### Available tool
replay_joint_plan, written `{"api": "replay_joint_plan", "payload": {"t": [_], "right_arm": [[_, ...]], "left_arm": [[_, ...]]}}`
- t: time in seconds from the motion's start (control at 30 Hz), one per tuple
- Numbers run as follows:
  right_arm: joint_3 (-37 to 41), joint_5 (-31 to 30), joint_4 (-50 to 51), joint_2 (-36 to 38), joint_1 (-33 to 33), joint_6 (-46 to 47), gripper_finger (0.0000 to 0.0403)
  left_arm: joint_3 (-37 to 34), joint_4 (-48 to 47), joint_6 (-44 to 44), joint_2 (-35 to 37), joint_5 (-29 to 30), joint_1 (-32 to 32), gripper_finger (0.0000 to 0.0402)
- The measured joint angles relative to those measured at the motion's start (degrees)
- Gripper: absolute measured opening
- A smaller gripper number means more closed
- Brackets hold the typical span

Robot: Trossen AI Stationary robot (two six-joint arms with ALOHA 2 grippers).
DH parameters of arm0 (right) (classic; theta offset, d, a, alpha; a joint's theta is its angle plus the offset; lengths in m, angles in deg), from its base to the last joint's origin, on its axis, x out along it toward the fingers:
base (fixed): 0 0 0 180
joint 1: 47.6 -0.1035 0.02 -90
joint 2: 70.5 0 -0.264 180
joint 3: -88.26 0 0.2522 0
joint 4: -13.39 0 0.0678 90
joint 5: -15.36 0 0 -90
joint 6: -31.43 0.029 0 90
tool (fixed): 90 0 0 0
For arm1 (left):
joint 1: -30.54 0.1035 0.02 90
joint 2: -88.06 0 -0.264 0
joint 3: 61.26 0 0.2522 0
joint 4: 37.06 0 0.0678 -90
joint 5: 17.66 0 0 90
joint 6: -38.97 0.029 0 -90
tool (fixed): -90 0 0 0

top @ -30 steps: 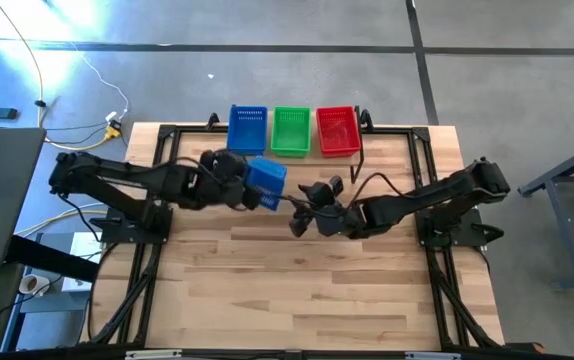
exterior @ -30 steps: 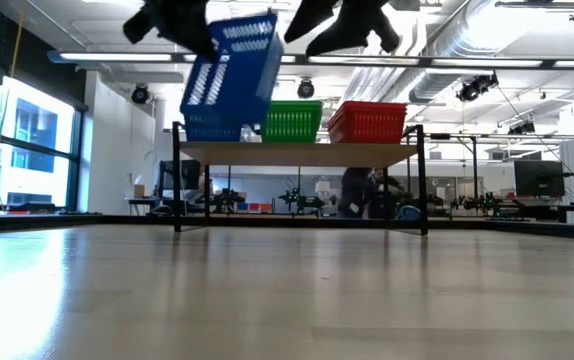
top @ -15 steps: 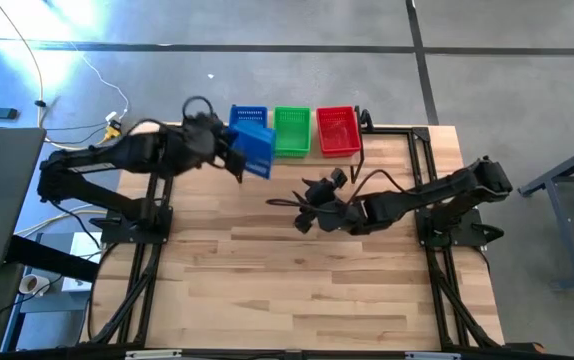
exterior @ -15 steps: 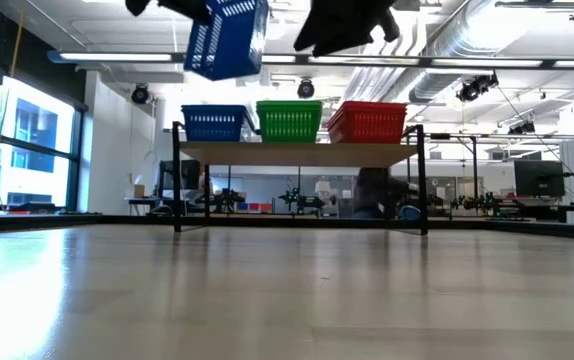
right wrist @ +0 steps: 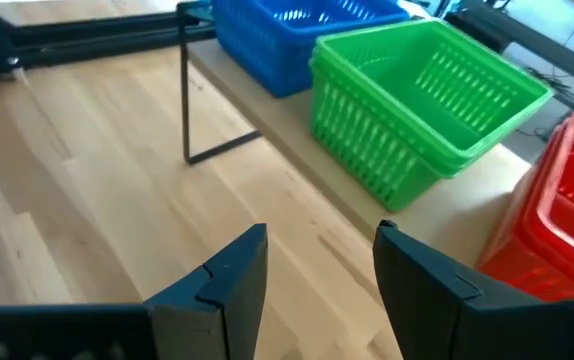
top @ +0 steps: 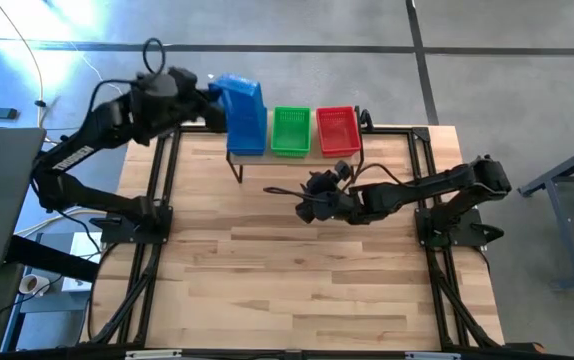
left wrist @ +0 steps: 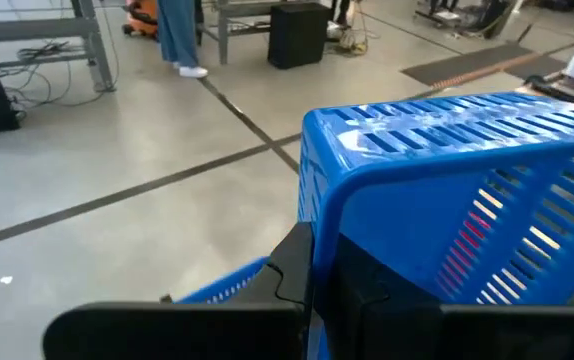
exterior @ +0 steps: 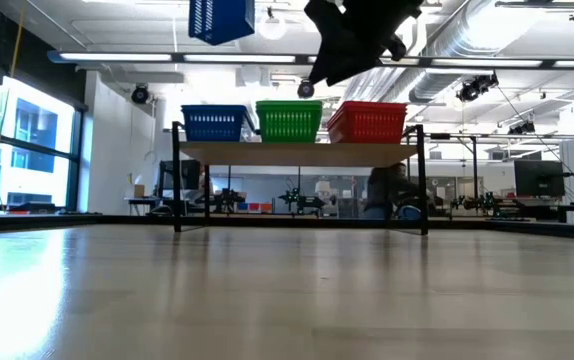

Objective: Stack baskets on shelf by color
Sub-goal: Stack the blue bin on top of the blue bin on the shelf

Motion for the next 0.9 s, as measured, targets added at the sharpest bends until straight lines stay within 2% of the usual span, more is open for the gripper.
{"api": "replay_joint_plan", "payload": {"t": [0.3,0.57,0.8,0.9], "right_arm": [[0.0,1.2,2.5,0.0,0.0,-0.1,0.0167],[0.0,3.7,6.4,0.0,0.0,3.7,0.0167],[0.0,4.1,10.0,0.0,-0.1,7.1,0.0167],[0.0,5.3,10.4,0.0,-0.3,7.4,0.0167]], "left_arm": [[9.3,-4.3,0.5,-4.9,-9.6,10.5,0.0000],[19.6,-14.5,-2.7,-13.5,-17.3,17.4,0.0000],[21.2,-20.1,-7.2,-18.4,-22.4,19.2,0.0000],[21.2,-23.4,-8.5,-20.0,-22.8,19.9,0.0000]]}}
